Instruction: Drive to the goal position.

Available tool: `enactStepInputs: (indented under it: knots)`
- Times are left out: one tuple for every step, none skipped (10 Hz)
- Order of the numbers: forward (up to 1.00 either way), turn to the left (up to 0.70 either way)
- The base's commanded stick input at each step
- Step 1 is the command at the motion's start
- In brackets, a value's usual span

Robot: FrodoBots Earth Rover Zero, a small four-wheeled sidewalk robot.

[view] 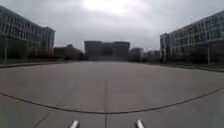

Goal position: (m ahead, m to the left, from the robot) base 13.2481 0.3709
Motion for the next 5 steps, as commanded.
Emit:
enactStepInputs:
  knots:
    - [1.00, 0.06]
    - [1.00, 0.06]
    - [1.00, 0.06]
    - [1.00, 0.06]
    - [1.00, 0.06]
